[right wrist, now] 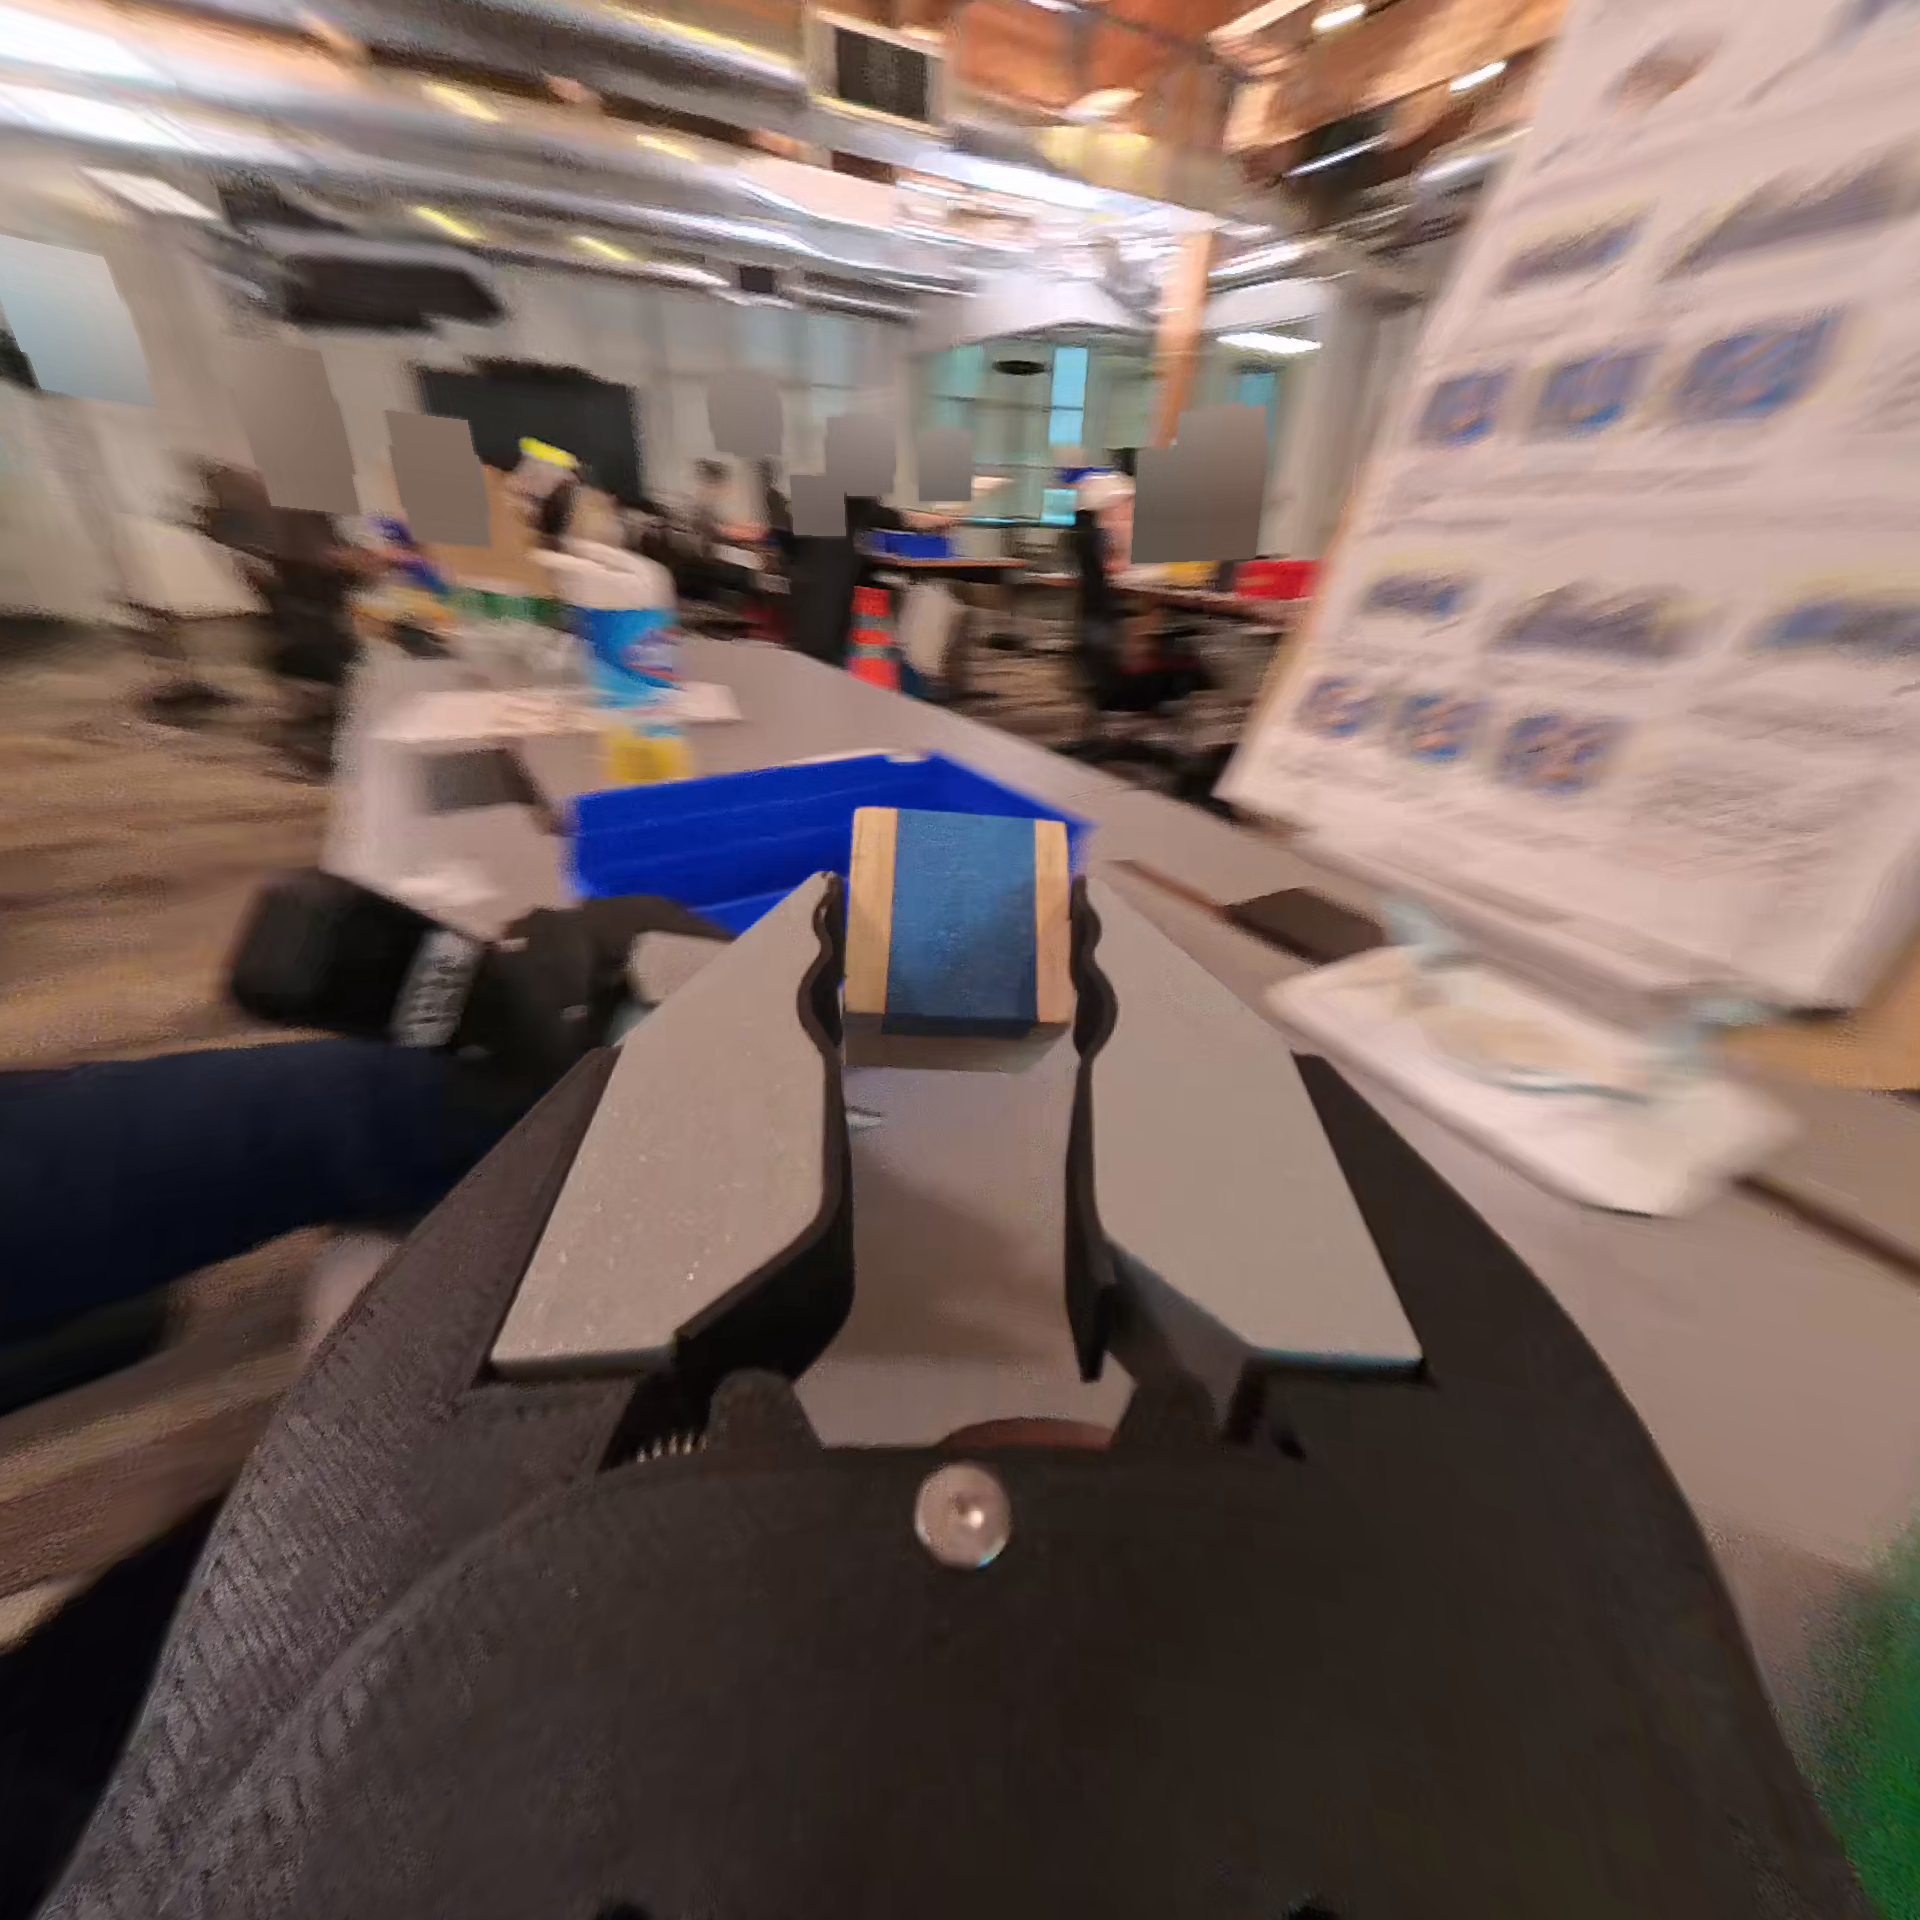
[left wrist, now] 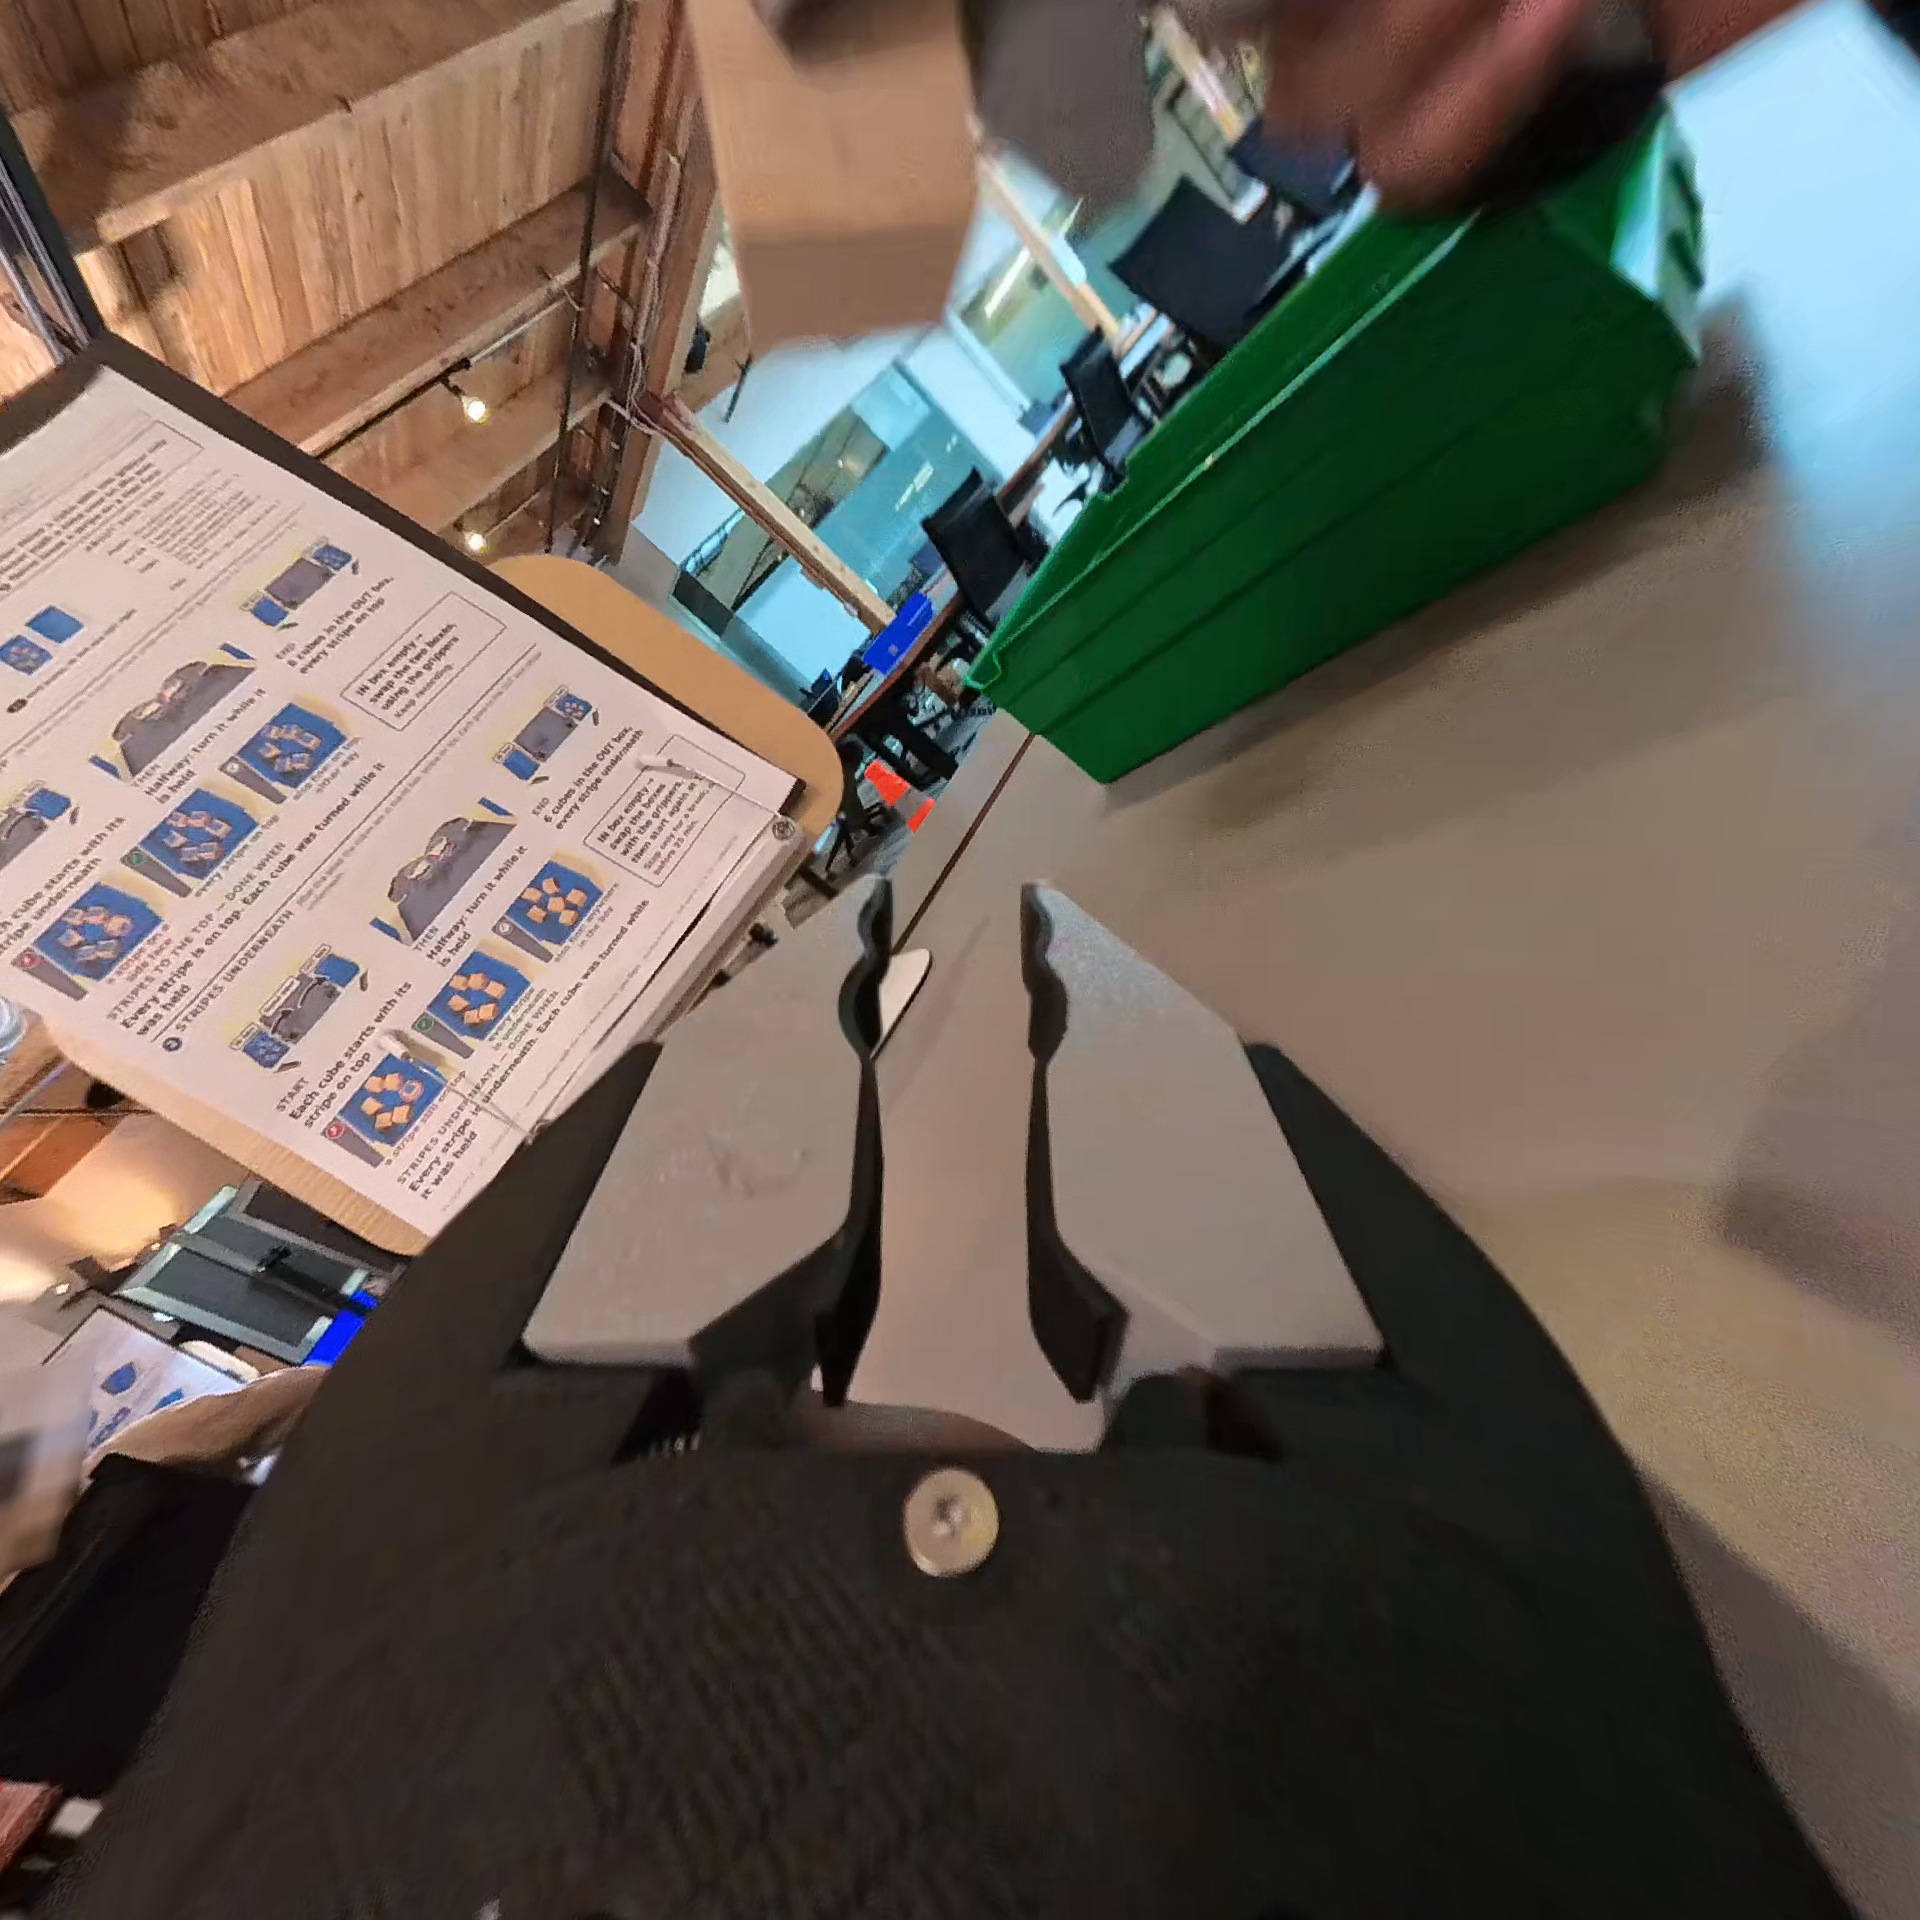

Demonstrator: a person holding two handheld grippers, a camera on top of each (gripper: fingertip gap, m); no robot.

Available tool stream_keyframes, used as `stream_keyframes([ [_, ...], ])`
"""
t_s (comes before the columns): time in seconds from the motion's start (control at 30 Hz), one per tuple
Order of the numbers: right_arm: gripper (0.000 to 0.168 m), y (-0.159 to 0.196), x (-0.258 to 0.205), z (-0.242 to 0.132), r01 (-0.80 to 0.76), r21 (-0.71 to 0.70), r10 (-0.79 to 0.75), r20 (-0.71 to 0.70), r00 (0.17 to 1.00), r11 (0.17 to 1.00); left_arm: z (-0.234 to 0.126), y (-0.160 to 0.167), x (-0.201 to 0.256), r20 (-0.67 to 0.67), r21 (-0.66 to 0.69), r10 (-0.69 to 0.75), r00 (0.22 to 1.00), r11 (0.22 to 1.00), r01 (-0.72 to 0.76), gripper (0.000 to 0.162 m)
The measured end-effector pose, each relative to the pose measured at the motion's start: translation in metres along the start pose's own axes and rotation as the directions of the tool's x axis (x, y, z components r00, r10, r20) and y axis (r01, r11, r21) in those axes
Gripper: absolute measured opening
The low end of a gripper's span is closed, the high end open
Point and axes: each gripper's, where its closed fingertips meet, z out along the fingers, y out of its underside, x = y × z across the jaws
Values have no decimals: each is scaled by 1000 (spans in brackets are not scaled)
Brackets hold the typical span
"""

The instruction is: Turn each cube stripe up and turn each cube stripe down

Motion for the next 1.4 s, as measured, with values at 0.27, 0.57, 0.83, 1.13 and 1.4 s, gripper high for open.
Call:
stream_keyframes([
  [0.27,40,12,215,-99,-63,-412,-238,-636,734,909,11,15,32,-105,-90,78,991,992,-88,23],
  [0.57,41,188,308,-118,-468,-650,-211,-692,690,599,12,27,30,-102,-133,84,991,986,-97,21],
  [0.83,49,158,305,-111,-439,-603,-165,-693,702,666,14,31,33,-118,-165,52,992,984,-71,21],
  [1.13,53,22,125,-23,-131,-331,24,-308,951,935,15,41,28,-103,-225,-6,995,974,-17,21],
  [1.4,45,136,10,62,-33,-423,47,24,999,906,11,2,48,-188,-251,-392,900,905,342,20],
])
